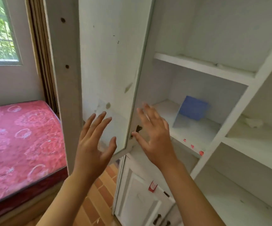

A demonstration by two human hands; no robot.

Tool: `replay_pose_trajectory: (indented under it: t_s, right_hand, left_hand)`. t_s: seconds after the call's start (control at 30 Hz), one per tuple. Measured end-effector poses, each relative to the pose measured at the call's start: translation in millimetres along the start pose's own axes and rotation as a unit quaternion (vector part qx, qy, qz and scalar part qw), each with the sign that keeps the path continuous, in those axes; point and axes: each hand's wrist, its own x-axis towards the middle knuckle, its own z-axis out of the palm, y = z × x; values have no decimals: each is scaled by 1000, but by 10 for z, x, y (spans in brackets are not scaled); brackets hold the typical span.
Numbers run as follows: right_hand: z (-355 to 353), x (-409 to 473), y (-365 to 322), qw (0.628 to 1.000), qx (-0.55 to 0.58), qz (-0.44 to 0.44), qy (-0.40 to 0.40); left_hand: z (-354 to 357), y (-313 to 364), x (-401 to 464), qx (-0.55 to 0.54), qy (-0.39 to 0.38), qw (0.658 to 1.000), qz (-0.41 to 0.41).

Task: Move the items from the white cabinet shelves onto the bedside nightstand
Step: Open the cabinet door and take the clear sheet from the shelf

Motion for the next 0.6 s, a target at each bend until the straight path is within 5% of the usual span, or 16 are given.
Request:
replay_pose_trajectory:
  t_s: [0.6]
  right_hand:
    - [104, -1157, 1274, 993, 53, 65, -80]
  left_hand:
    - [1493, 456, -604, 31, -80, 986, -143]
